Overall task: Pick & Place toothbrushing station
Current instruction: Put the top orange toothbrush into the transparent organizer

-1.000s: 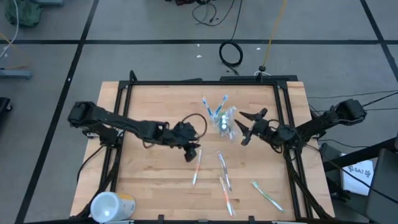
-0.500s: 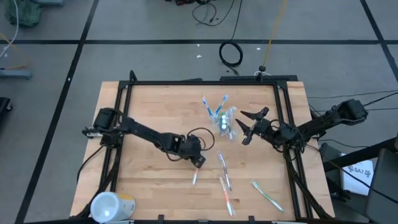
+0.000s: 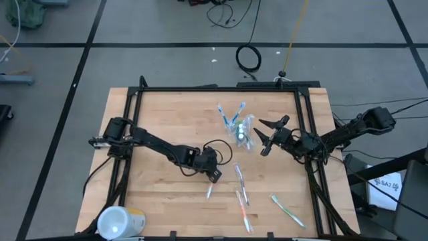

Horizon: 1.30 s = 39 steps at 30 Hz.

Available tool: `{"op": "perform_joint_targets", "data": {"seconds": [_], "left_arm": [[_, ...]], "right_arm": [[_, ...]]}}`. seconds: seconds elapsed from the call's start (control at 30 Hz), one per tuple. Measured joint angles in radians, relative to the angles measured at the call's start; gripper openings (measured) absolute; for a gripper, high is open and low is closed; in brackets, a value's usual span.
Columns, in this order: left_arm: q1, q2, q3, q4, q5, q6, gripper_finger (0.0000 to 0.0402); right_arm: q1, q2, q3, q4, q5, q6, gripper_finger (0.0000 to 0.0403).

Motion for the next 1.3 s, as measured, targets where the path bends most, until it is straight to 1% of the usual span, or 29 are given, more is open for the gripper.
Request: {"op": "perform_joint_targets", "data": {"seconds": [0.17,0.37,0.43,0.5,0.6,0.7,0.83,0.9,0.93,1.0,1.1,1.2,1.3], "left_arm": [[0.002,0.003,-0.001,0.006,-0.037,0.036,0.0055],[0.018,-0.019,-0.005,0.004,-0.011,0.115,0.0011],[0.024,-0.046,-0.008,-0.009,-0.022,0.146,0.0004],[0.025,-0.09,-0.009,0.004,-0.045,0.182,0.0008],[0.029,-0.175,-0.007,0.021,-0.096,0.251,0.0014],[0.041,-0.259,-0.006,0.054,-0.169,0.355,0.0009],[0.067,-0.362,-0.004,0.18,-0.322,0.531,0.0006],[0.084,-0.378,-0.004,0.275,-0.403,0.619,0.0013],[0.094,-0.378,-0.004,0.348,-0.429,0.66,0.0015],[0.117,-0.37,-0.005,0.483,-0.443,0.744,0.0013],[0.154,-0.317,-0.002,0.716,-0.414,0.836,0.0003],[0.184,-0.237,-0.003,0.873,-0.413,0.936,0.0009],[0.211,-0.158,-0.004,1.036,-0.449,1.019,0.0006]], "right_arm": [[0.0,0.0,0.0,0.0,0.0,0.0,0.0183],[0.0,0.0,0.0,0.0,0.0,0.009,0.0185],[0.0,0.0,0.0,0.0,0.0,0.009,0.0183],[0.0,0.0,0.0,0.0,0.0,0.006,0.0181],[0.0,0.0,0.0,0.0,0.0,0.004,0.0182],[0.0,0.0,0.0,0.005,0.0,0.008,0.0183],[0.0,0.0,0.0,0.012,-0.001,0.011,0.0181],[0.0,0.0,0.0,0.016,-0.001,0.011,0.018],[0.0,0.0,0.0,0.02,-0.001,0.011,0.018],[0.0,0.0,-0.001,0.024,-0.001,0.011,0.018],[0.0,0.0,0.0,0.034,-0.001,0.011,0.0179],[0.0,0.0,0.0,0.038,-0.001,0.011,0.0179],[0.0,0.0,0.0,0.038,-0.001,0.01,0.018]]}}
